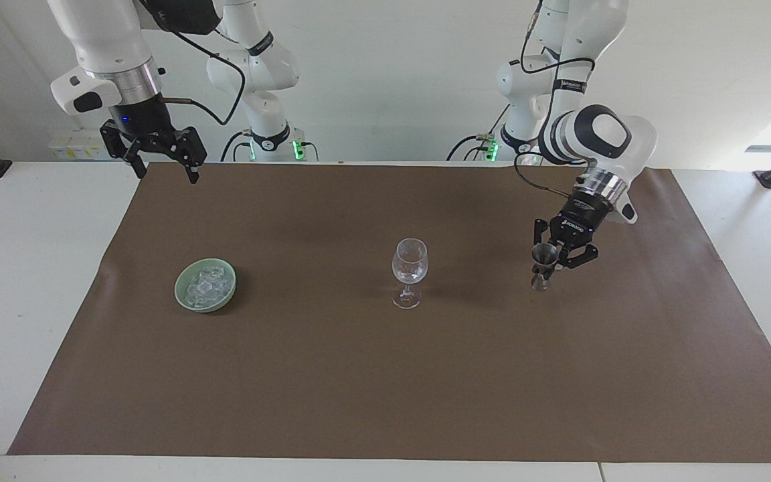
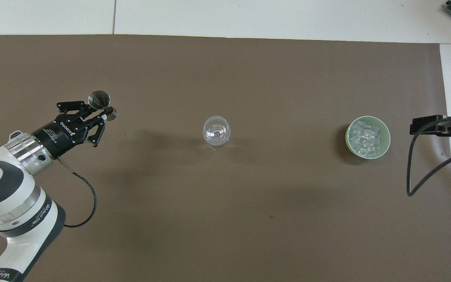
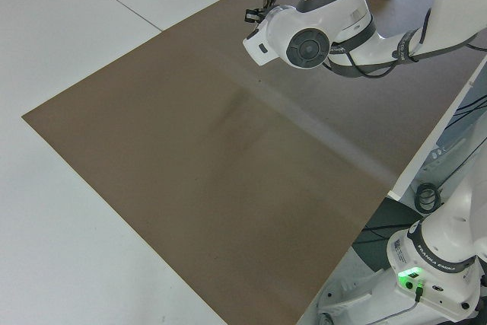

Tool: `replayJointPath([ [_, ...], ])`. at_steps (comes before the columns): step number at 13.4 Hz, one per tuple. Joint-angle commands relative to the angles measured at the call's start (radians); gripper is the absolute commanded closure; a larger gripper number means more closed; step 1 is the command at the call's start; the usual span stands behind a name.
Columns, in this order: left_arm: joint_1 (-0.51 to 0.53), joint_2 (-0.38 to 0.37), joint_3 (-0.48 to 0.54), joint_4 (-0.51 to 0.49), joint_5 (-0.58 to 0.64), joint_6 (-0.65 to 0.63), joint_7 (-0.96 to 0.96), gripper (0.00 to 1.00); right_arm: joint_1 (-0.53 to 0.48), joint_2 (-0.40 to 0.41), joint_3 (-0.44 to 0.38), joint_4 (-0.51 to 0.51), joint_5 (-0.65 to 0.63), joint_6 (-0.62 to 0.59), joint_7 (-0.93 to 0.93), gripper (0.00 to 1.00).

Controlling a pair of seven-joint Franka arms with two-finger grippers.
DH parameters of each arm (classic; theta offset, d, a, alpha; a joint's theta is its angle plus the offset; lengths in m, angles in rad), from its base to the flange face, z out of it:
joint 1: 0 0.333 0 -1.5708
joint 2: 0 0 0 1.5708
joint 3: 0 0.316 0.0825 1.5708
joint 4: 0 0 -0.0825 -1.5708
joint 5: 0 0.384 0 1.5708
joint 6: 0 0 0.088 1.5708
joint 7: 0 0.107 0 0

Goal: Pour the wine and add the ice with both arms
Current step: 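Turn the jigger upright and move it back toward its spot, then lower the jigger with the left gripper while the right gripper grips ice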

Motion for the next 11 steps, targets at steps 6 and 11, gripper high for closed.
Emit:
replayJointPath([
  [6,0.212,0.124,-0.005,-0.02,0.034,-0.206,0.001,1.0,-0.041,-0.036,0.001,-0.312,0.014,0.359,-0.021,0.0],
  [11,0.276,0.203,-0.005,-0.028,0.034,-0.275,0.076,1.0,-0.049,-0.019,0.001,-0.414,0.014,0.497,-0.013,0.04],
])
